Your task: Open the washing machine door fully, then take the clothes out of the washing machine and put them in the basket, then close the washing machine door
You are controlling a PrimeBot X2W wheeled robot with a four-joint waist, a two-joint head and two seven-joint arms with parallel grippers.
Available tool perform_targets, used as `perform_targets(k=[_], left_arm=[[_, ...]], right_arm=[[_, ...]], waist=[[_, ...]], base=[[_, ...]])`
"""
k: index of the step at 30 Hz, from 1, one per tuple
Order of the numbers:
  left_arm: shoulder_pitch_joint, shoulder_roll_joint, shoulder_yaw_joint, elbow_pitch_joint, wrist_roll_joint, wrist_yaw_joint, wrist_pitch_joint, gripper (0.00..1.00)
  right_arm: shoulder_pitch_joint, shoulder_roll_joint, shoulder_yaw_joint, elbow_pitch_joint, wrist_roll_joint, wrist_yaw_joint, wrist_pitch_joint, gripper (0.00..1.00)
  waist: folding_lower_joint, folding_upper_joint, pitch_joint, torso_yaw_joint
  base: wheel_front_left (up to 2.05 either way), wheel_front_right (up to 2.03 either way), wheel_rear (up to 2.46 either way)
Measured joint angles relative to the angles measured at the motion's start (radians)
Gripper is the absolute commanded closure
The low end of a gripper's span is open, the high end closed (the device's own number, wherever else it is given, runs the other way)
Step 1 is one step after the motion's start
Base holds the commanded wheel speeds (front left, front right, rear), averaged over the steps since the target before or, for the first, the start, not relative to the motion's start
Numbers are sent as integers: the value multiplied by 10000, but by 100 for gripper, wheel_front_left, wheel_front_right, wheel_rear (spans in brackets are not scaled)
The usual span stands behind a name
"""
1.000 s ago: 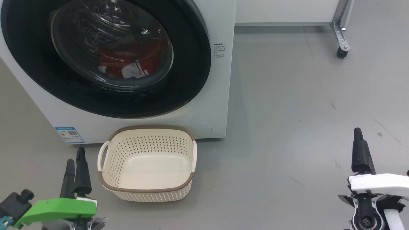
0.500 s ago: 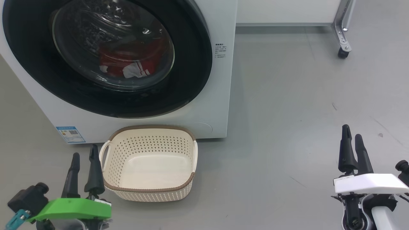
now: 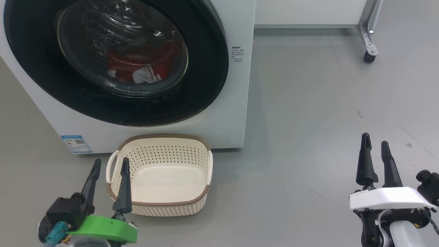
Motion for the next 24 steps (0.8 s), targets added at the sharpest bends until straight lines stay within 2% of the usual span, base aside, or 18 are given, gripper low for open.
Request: perform_targets(k=[7,10,21,24], left_arm=[[7,0,-165,123,1218,77,-249,0],[10,0,-282,221,1682,140,-290,0],[252,2,-324,1068,1718,236,-290,0],[253,2,-324,1147,1716,265,-290,0]], right_arm=[[44,-17,249,111,-882,-255,-217,0],[53,-19,316,261,-970,-485,-249,0],[122,-29,619,880,-1045,-775,-291,0],[128,-63,744,1174,-1557,-871,-291,0]], waist=[[0,0,21,-3],[0,0,29,-17],[0,0,38,-155],[0,0,45,-204]], base=[[0,0,0],[0,0,0],[0,0,0],[0,0,0]])
